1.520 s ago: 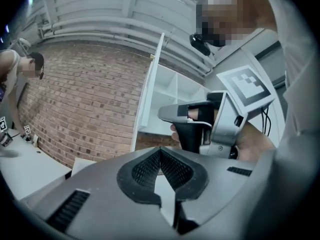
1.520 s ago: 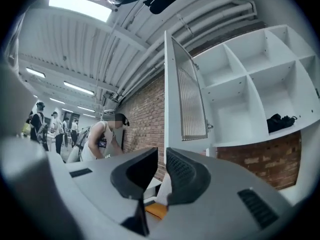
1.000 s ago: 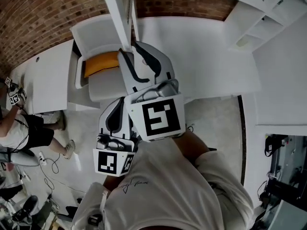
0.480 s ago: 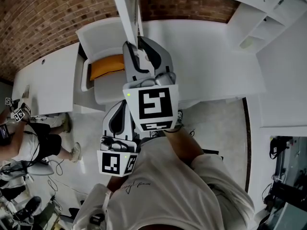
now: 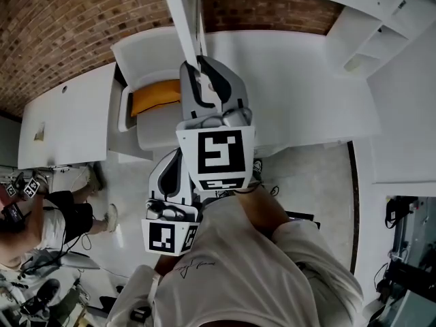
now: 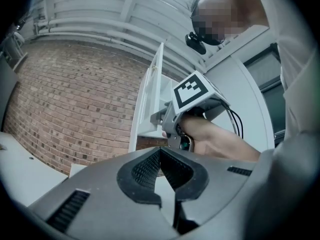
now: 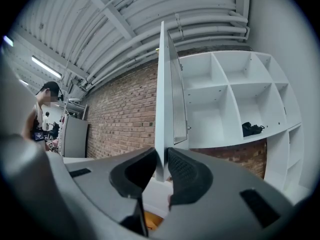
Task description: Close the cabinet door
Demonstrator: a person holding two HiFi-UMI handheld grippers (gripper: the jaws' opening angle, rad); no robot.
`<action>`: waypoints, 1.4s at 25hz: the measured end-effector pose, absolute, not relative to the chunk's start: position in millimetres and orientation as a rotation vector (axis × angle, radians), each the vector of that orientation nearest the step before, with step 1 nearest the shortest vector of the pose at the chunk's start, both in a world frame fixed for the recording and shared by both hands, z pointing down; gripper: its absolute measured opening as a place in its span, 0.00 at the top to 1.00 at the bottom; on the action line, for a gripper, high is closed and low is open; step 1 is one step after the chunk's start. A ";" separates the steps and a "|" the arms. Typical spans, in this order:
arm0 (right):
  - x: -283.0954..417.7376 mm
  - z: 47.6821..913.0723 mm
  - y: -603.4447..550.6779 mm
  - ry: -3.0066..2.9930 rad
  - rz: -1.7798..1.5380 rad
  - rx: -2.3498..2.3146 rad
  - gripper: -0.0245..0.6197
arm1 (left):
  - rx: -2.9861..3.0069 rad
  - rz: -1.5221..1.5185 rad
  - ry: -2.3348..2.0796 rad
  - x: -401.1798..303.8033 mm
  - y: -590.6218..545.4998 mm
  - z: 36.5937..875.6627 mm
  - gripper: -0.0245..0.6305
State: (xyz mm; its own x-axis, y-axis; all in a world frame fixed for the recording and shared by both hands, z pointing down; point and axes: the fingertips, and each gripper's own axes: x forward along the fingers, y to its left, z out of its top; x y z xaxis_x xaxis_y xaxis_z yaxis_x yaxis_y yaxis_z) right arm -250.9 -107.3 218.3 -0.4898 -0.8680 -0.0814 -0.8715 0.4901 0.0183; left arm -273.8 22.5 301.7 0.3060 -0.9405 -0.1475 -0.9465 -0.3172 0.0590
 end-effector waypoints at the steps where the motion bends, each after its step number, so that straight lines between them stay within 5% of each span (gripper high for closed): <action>1: -250.1 218.2 -107.2 2.658 0.090 -1.556 0.84 | -2.512 0.244 1.807 -273.4 21.5 301.4 0.94; 35: -201.9 219.1 -114.4 2.659 0.079 -1.560 0.85 | -2.601 0.240 1.738 -237.5 -6.2 303.5 0.94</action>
